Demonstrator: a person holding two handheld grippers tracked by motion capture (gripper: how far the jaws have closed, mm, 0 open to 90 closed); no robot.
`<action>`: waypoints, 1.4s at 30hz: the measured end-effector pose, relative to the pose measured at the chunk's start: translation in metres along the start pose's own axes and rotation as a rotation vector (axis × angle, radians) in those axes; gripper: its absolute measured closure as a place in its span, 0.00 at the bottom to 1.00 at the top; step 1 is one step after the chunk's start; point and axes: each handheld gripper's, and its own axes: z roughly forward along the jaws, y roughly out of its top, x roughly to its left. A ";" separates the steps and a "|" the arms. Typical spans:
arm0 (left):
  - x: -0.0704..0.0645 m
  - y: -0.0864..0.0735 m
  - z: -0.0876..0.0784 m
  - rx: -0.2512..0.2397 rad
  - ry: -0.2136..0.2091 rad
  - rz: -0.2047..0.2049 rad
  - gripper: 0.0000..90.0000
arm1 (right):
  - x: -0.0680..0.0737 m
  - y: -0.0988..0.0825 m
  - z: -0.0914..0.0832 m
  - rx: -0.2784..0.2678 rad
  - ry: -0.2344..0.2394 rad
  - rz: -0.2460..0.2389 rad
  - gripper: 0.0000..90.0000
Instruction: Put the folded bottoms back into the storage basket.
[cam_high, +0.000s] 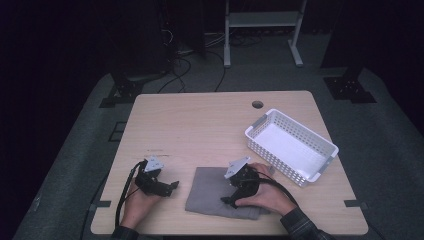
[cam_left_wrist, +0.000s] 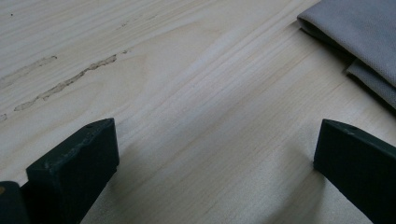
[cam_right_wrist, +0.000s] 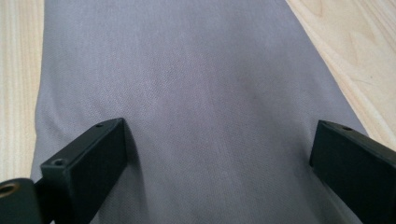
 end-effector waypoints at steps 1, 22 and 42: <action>0.000 0.000 0.000 0.001 0.000 0.000 0.00 | 0.000 0.000 0.000 0.000 -0.002 0.001 0.03; 0.000 0.000 0.000 0.000 0.000 0.000 0.00 | 0.005 0.002 -0.007 0.000 0.036 0.030 0.63; 0.000 0.000 0.000 0.000 0.000 -0.001 0.00 | -0.001 0.006 -0.025 -0.054 0.078 0.106 0.78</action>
